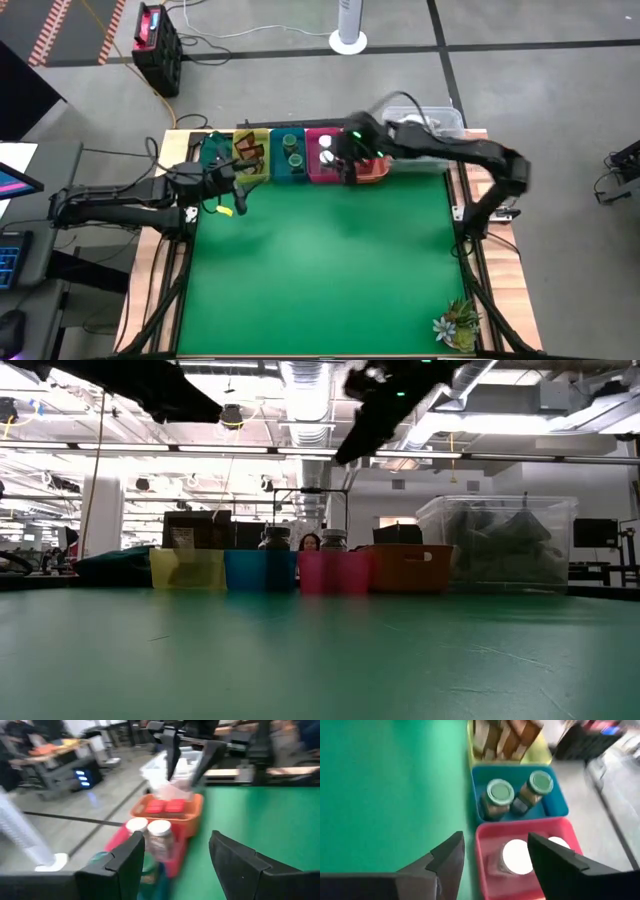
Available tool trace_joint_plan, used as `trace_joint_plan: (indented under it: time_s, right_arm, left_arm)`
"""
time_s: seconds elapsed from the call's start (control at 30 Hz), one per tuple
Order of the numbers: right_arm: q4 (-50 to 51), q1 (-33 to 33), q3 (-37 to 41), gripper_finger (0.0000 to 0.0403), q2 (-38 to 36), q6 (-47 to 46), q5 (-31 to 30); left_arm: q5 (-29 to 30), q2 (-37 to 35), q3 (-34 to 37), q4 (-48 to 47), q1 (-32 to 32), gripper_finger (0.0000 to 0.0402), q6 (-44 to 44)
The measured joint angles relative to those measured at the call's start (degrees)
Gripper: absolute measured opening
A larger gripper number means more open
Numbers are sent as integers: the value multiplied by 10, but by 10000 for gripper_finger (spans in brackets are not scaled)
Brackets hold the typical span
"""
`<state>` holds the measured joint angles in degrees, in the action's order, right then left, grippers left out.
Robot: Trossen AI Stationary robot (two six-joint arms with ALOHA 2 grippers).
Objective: Sort spices by type
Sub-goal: Return to Home Position
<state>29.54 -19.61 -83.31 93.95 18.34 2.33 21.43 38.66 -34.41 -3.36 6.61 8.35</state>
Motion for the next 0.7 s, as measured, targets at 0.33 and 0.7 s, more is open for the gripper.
trace_joint_plan:
  time_s: [0.33,0.7]
  right_arm:
    - [-255,88,355,220,-249,-99,-120]
    - [-305,121,558,209,-498,-174,-134]
  left_arm:
    - [-34,-28,48,33,-61,212,-59]
    - [-22,-179,182,1,-82,212,-180]
